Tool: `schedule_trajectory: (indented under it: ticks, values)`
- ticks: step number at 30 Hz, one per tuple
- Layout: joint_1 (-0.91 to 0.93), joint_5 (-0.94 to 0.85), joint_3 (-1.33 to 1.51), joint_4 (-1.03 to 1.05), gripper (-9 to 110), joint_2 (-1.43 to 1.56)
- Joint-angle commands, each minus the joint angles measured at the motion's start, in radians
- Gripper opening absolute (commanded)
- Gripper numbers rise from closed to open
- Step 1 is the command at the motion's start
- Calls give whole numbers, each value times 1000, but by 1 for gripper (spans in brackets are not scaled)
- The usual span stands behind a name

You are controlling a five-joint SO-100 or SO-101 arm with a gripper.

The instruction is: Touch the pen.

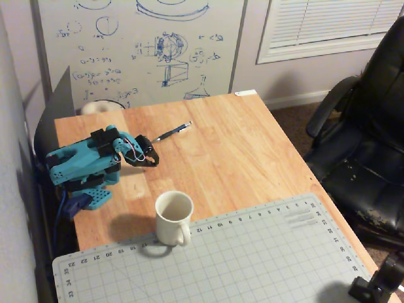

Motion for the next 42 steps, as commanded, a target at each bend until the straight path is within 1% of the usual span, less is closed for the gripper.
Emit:
schedule_trajectory:
  ticks: [1, 13, 17, 29, 37, 42]
  values:
    - [5, -2, -17, -3, 1, 29]
    - [6, -5, -23, -17, 1, 28]
    - [6, -6, -87, -18, 1, -9]
    - [-3, -6, -540, -18, 1, -528]
    - [-160, 8, -864, -18, 1, -867]
    - [-212, 8, -1043, -18, 1, -1117]
